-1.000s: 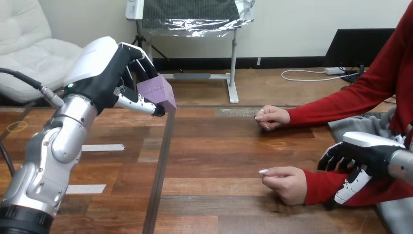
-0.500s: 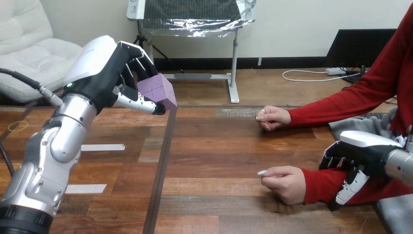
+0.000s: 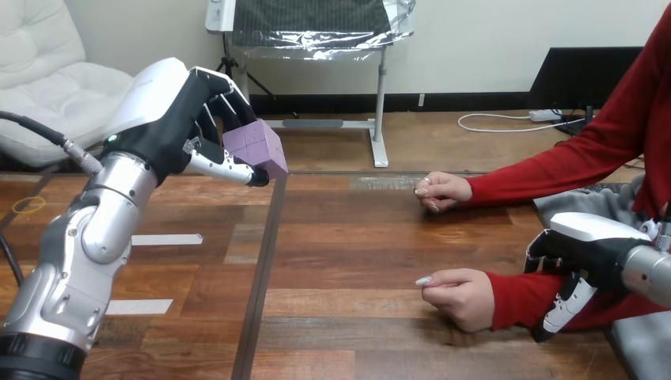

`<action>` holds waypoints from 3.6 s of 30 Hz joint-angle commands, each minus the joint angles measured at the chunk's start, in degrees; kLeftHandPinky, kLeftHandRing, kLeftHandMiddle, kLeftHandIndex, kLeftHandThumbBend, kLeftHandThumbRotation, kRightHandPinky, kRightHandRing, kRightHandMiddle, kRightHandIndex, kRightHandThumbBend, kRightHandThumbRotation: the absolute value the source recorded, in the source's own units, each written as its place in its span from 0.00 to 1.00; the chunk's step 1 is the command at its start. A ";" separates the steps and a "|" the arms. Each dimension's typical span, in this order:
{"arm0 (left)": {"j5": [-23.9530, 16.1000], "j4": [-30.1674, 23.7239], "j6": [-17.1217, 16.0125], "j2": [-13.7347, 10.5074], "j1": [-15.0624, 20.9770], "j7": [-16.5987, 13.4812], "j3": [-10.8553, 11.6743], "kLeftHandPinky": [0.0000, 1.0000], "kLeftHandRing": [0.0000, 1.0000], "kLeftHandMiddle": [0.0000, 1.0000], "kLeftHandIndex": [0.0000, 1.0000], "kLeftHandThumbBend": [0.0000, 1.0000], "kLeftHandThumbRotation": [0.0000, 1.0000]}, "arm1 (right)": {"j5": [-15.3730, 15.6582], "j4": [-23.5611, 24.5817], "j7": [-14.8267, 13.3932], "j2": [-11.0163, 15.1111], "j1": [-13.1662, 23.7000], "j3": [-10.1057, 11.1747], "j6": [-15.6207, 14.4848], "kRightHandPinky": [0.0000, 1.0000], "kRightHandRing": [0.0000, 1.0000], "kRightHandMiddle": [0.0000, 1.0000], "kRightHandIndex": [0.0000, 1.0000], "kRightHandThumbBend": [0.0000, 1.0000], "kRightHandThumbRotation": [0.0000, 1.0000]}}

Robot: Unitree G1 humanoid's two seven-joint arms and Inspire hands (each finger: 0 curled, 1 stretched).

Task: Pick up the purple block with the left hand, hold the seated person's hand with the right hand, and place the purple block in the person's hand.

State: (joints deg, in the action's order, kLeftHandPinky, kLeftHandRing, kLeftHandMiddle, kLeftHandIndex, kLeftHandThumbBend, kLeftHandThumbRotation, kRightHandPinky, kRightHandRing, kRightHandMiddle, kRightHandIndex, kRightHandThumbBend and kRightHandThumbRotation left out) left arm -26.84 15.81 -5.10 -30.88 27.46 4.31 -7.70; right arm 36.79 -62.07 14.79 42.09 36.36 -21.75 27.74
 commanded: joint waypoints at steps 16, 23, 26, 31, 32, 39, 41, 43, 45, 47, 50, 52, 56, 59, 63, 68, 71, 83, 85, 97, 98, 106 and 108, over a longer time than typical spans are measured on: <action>1.10 -2.61 0.90 0.05 3.26 -0.20 1.97 0.30 0.34 0.41 0.43 0.71 0.00 | 0.08 -2.01 -5.17 -1.85 3.00 -0.96 2.38 0.08 0.15 0.25 0.41 1.00 0.12; 1.98 -2.78 1.05 0.48 3.04 -0.28 2.24 0.29 0.33 0.40 0.43 0.71 0.00 | -0.93 -2.09 -7.60 -1.74 2.70 0.00 4.77 0.13 0.20 0.30 0.39 1.00 0.11; 2.30 -2.83 0.94 0.57 2.91 -0.35 2.22 0.29 0.34 0.40 0.43 0.71 0.00 | -2.12 -2.18 -8.09 -1.73 2.60 0.93 5.95 0.15 0.22 0.31 0.38 1.00 0.09; 2.77 -2.69 0.61 0.73 2.80 -0.46 2.20 0.30 0.35 0.40 0.43 0.71 0.00 | -3.35 -1.66 -8.73 -1.33 2.44 1.76 7.58 0.19 0.24 0.31 0.37 1.00 0.06; 2.84 -2.62 0.49 0.79 2.78 -0.50 2.21 0.29 0.34 0.40 0.43 0.71 0.00 | -3.70 -1.49 -8.86 -1.22 2.38 1.98 8.04 0.20 0.24 0.31 0.36 1.00 0.06; 3.23 -2.49 0.48 1.41 2.60 -0.75 2.26 0.28 0.33 0.39 0.43 0.71 0.00 | -5.37 -1.40 -9.98 -0.87 2.40 3.10 10.66 0.22 0.25 0.30 0.33 1.00 0.04; 3.32 -2.43 0.53 1.67 2.55 -0.89 2.23 0.28 0.33 0.39 0.43 0.72 0.00 | -5.91 -1.05 -9.71 -0.71 2.49 3.38 10.64 0.23 0.25 0.30 0.33 0.99 0.05; 3.45 -2.46 0.77 1.97 2.47 -0.96 2.22 0.28 0.33 0.39 0.43 0.72 0.00 | -6.47 -0.75 -9.52 -0.59 2.53 3.70 10.90 0.23 0.26 0.31 0.33 0.99 0.06; 3.56 -2.53 1.04 2.23 2.39 -0.97 2.23 0.29 0.34 0.40 0.43 0.72 0.00 | -6.89 -0.54 -9.42 -0.51 2.52 4.02 11.27 0.24 0.26 0.31 0.32 0.99 0.08; 3.72 -2.55 1.34 2.55 2.34 -0.93 2.24 0.29 0.35 0.41 0.44 0.72 0.00 | -7.40 -0.37 -9.28 -0.52 2.46 4.47 11.53 0.24 0.27 0.31 0.32 0.98 0.10; 4.07 -2.38 1.75 3.37 2.23 -0.87 2.22 0.31 0.36 0.42 0.44 0.72 0.00 | -8.51 0.22 -8.95 -0.41 2.35 5.35 12.04 0.24 0.27 0.31 0.32 0.98 0.11; 4.14 -2.27 1.76 3.56 2.22 -0.87 2.20 0.31 0.37 0.42 0.44 0.72 0.00 | -8.80 0.39 -8.88 -0.35 2.34 5.42 12.14 0.24 0.27 0.31 0.32 0.98 0.11; 4.66 -1.10 0.95 4.64 2.17 -1.34 1.85 0.33 0.38 0.42 0.44 0.71 0.00 | -9.69 1.77 -8.58 -0.05 2.25 5.99 12.08 0.24 0.26 0.31 0.33 0.99 0.14; 4.94 -0.20 0.40 5.50 2.17 -1.78 1.66 0.33 0.38 0.42 0.44 0.72 0.00 | -10.27 2.61 -8.46 0.07 2.09 6.29 12.02 0.24 0.26 0.31 0.33 0.99 0.14; 4.85 0.69 0.39 6.50 2.26 -2.09 1.31 0.32 0.36 0.41 0.44 0.72 0.00 | -11.18 3.42 -8.17 0.07 1.85 6.83 12.41 0.25 0.27 0.31 0.33 0.99 0.14; 4.92 2.31 -0.17 8.05 2.54 -2.55 0.85 0.32 0.36 0.41 0.44 0.72 0.00 | -12.27 4.32 -7.70 -0.19 1.61 7.53 12.85 0.27 0.28 0.32 0.33 0.99 0.13; 4.84 3.22 -0.28 9.04 2.80 -2.78 0.59 0.32 0.36 0.41 0.44 0.72 0.00 | -12.58 4.90 -7.81 -0.36 1.44 7.65 12.97 0.28 0.28 0.32 0.34 1.00 0.14; 5.51 7.02 -1.11 13.28 4.11 -2.91 -0.20 0.35 0.38 0.42 0.44 0.71 0.00 | -14.46 8.03 -6.03 -1.36 0.48 8.55 12.15 0.29 0.30 0.34 0.36 1.00 0.15; 5.50 7.90 -1.46 13.88 4.41 -3.18 -0.41 0.34 0.37 0.42 0.44 0.71 0.00 | -14.57 8.52 -6.09 -1.56 0.29 8.69 12.17 0.29 0.30 0.34 0.36 0.99 0.14; 5.60 14.11 -4.10 17.34 6.48 -4.67 -0.98 0.31 0.35 0.40 0.44 0.73 0.00 | -14.74 11.20 -6.57 -2.56 -0.45 8.82 10.94 0.29 0.31 0.35 0.37 1.00 0.11; 5.53 14.48 -4.13 17.58 6.65 -4.74 -1.03 0.30 0.34 0.40 0.44 0.73 0.00 | -14.72 11.42 -6.55 -2.60 -0.48 8.81 10.82 0.29 0.31 0.35 0.37 1.00 0.12; 4.93 18.27 -4.79 19.63 8.33 -5.84 -1.59 0.29 0.34 0.39 0.44 0.74 0.00 | -14.66 12.26 -7.27 -3.32 -0.46 8.80 11.43 0.29 0.30 0.35 0.37 1.00 0.11; 4.83 19.05 -5.04 19.96 8.68 -6.08 -1.73 0.28 0.33 0.39 0.44 0.74 0.00 | -14.47 12.52 -7.48 -3.42 -0.47 8.74 11.34 0.29 0.30 0.35 0.36 1.00 0.11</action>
State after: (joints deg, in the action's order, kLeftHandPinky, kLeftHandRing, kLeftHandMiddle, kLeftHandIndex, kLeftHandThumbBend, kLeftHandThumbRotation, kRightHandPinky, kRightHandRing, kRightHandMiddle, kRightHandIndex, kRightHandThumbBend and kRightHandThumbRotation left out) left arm -22.01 33.41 -7.94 -12.01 29.56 -0.08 -8.94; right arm 23.37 -52.88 8.59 40.20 34.86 -14.66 37.98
